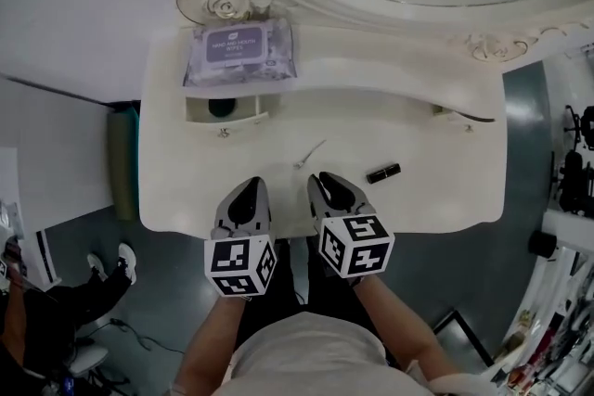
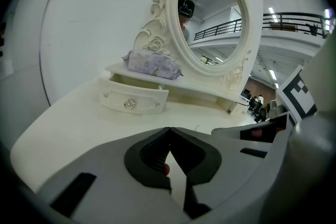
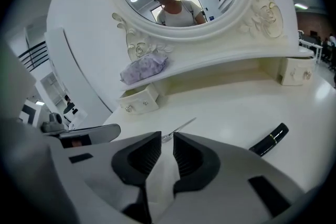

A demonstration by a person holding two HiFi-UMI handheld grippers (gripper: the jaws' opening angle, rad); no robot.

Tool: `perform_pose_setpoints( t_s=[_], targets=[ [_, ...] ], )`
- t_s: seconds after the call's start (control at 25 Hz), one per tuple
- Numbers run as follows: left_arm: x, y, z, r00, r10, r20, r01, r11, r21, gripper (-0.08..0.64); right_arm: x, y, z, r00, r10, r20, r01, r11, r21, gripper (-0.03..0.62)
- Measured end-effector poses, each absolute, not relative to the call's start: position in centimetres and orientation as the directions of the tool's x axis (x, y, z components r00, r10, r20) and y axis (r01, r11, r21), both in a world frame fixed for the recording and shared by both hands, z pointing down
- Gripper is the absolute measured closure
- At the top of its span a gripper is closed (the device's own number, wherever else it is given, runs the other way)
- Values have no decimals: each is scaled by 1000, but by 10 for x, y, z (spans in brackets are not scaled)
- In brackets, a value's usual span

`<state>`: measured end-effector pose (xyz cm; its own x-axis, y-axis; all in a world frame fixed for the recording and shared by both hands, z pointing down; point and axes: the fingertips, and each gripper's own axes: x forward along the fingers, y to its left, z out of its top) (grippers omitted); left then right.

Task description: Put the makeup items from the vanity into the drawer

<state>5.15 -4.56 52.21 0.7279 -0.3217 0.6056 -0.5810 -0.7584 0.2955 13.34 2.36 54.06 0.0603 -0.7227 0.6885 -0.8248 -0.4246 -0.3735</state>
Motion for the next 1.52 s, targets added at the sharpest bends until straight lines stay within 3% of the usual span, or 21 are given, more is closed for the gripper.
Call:
perform_pose_setpoints(
  t_s=[0.08, 0.72, 1.04, 1.24, 1.52],
  targets=[
    [47, -51, 527, 723, -319, 612, -583, -757, 295, 557, 130, 18, 549, 61, -712, 699, -819, -436, -373, 492],
    [26, -101, 534, 740, -292, 606, -561, -765, 317, 557, 123, -7, 575, 166, -598, 784, -766, -579, -280, 419],
    [20, -112, 538, 749, -269, 605, -543, -772, 329, 557, 125, -7, 581, 228, -535, 814, -736, -642, -216, 422],
    [15, -114, 543, 748, -258, 611, -542, -768, 340, 557, 131, -2, 583, 263, -493, 829, -724, -669, -169, 495],
    [14, -116, 539, 752, -266, 602, -544, -767, 341, 557, 132, 3, 582, 249, -506, 826, -702, -682, -206, 511]
  ],
)
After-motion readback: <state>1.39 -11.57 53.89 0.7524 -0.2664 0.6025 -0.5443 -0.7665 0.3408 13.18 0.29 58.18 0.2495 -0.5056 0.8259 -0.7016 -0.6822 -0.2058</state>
